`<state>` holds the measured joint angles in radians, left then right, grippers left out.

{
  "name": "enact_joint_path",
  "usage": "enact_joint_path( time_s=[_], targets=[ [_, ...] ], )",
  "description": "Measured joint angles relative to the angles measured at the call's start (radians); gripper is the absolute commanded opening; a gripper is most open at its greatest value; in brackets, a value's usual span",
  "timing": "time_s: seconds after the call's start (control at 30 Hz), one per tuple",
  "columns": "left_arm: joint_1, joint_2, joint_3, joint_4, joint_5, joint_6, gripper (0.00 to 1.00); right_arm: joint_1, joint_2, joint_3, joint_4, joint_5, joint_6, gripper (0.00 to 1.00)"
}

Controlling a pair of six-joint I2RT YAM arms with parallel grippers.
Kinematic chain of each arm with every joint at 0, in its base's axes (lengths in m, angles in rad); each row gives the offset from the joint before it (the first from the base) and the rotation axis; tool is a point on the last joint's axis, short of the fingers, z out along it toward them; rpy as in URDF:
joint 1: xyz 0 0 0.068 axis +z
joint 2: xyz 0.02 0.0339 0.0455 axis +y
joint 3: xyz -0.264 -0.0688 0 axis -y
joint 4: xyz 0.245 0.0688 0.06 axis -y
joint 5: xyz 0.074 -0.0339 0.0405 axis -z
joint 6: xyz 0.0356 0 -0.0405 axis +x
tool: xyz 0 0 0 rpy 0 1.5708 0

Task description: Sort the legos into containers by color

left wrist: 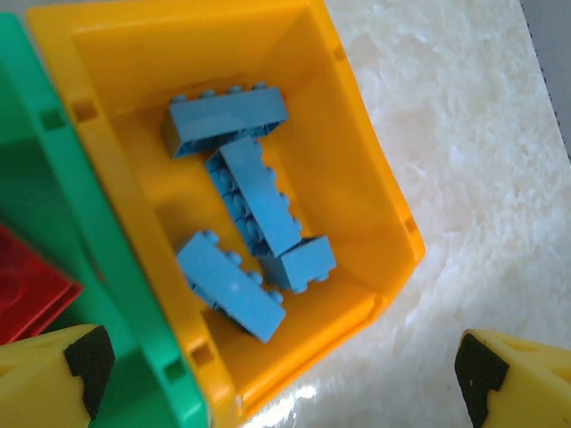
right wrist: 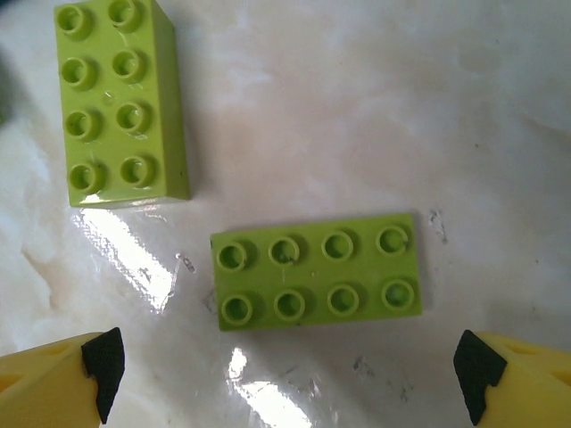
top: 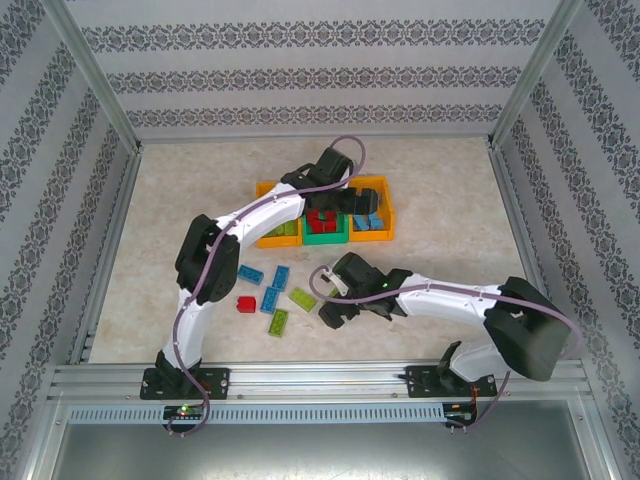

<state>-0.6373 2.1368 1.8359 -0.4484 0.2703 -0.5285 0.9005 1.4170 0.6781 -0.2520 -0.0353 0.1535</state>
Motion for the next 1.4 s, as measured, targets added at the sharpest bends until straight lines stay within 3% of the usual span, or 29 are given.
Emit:
enact_joint_path(
  time_s=[0.37,0.43,0.5,0.77,1.4],
  targets=[
    [0.059,-0.137,-0.238,0.125,0.034,-0.060,1.00,0.021,0.137,0.066,-0.022,0.050,-0.031,0.88],
    [0.067,-0.150,-0.264,0.140,0.037,-0.068,1.00,0.021,0.152,0.077,-0.028,0.055,-0.033,0.83],
    [0.070,-0.163,-0.286,0.152,0.040,-0.076,1.00,0.023,0.162,0.091,-0.033,0.057,-0.037,0.72],
    [0.074,-0.194,-0.351,0.190,0.045,-0.084,0.99,0.027,0.197,0.139,-0.067,0.067,-0.048,0.63],
    [0.160,-0.406,-0.604,0.196,-0.004,-0.082,0.99,0.024,0.130,0.159,-0.058,0.080,-0.027,0.63]
  ],
)
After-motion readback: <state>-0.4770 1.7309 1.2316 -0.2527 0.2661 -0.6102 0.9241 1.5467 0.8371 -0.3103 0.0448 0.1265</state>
